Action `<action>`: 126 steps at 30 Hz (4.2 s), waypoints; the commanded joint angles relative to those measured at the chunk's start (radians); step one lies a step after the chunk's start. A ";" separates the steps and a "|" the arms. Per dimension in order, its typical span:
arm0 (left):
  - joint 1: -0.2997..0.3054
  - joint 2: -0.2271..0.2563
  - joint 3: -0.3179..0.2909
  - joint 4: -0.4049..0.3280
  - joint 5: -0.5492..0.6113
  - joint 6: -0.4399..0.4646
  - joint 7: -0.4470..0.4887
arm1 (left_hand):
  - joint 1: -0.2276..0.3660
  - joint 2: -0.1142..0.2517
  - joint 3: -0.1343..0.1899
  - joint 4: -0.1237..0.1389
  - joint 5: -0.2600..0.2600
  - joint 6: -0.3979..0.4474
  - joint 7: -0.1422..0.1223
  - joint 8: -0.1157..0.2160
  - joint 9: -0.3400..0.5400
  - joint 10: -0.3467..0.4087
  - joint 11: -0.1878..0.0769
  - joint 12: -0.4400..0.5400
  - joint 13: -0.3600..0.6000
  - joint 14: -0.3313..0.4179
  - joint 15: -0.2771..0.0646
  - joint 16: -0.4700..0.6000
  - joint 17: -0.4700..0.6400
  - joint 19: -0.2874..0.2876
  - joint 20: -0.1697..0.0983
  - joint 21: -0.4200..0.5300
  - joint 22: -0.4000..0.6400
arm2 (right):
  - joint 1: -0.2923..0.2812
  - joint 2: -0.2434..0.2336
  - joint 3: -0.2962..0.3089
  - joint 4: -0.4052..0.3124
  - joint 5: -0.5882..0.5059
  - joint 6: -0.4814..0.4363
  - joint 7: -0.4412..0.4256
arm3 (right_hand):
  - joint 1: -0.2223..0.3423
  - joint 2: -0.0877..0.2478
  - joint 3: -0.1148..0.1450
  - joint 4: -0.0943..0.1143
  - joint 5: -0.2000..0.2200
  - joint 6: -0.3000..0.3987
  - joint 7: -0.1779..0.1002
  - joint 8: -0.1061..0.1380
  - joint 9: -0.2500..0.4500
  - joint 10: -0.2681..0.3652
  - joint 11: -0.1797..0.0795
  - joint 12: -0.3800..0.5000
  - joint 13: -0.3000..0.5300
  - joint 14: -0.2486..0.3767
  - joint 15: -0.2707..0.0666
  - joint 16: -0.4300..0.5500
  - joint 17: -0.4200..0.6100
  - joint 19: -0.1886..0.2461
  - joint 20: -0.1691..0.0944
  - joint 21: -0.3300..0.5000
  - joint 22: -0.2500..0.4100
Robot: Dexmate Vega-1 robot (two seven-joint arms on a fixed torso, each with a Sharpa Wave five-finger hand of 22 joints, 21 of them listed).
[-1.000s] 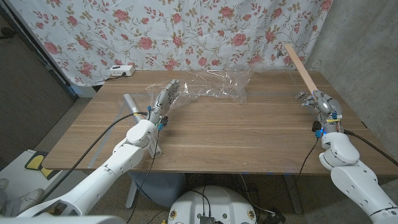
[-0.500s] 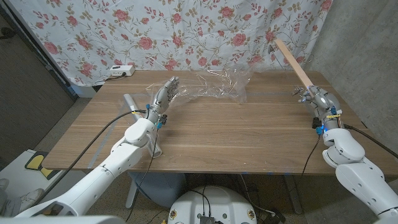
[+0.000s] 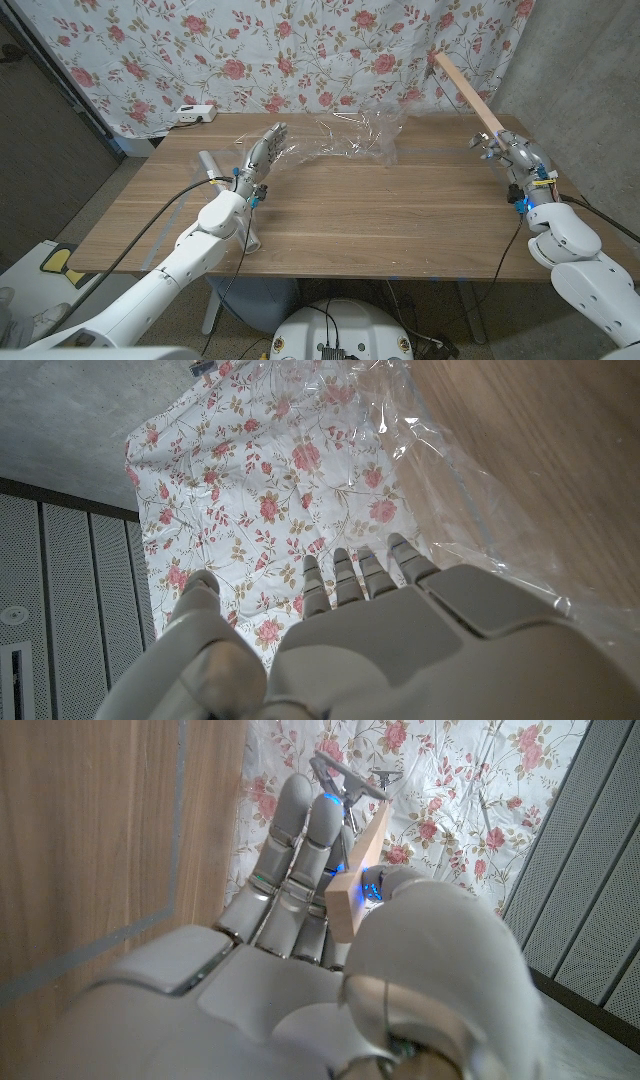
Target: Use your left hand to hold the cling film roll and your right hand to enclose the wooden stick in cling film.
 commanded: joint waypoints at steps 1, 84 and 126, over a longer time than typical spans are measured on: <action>0.012 -0.022 -0.010 -0.004 0.005 -0.040 0.021 | -0.008 0.005 0.005 0.001 0.001 0.008 0.004 0.000 0.005 0.005 0.000 0.003 0.003 -0.003 0.001 0.004 0.004 0.003 -0.001 -0.001 0.004 | -0.026 -0.009 0.039 -0.033 0.045 -0.009 0.055 | -0.030 0.026 0.172 -0.120 0.012 0.137 -0.126 -0.001 0.003 0.093 -0.078 -0.004 0.116 0.008 -0.035 0.000 0.003 -0.008 -0.015 0.022 -0.008; 0.044 0.059 -0.030 -0.204 -0.043 -0.082 -0.136 | -0.015 0.002 0.004 -0.001 0.000 0.003 0.011 -0.001 0.005 0.023 0.003 0.008 0.002 0.001 0.010 0.004 0.004 0.004 0.003 -0.001 0.004 | 0.081 -0.087 -0.051 0.068 0.103 -0.093 0.145 | -0.098 0.029 0.221 -0.154 0.015 0.130 -0.119 -0.024 -0.012 0.105 -0.076 -0.046 0.135 0.020 -0.035 -0.041 -0.014 -0.102 -0.025 0.288 -0.243; 0.069 0.095 -0.018 -0.242 -0.017 -0.021 -0.116 | -0.039 0.013 0.009 -0.001 0.005 0.022 -0.070 0.005 0.002 0.175 -0.077 0.038 -0.002 0.168 0.203 0.013 0.003 0.118 0.130 0.019 0.007 | 0.088 -0.105 -0.077 0.081 0.105 -0.093 0.145 | -0.125 0.025 0.257 -0.159 0.017 0.135 -0.119 -0.025 -0.013 0.109 -0.078 -0.052 0.131 0.029 -0.035 -0.045 -0.018 -0.114 -0.027 0.327 -0.259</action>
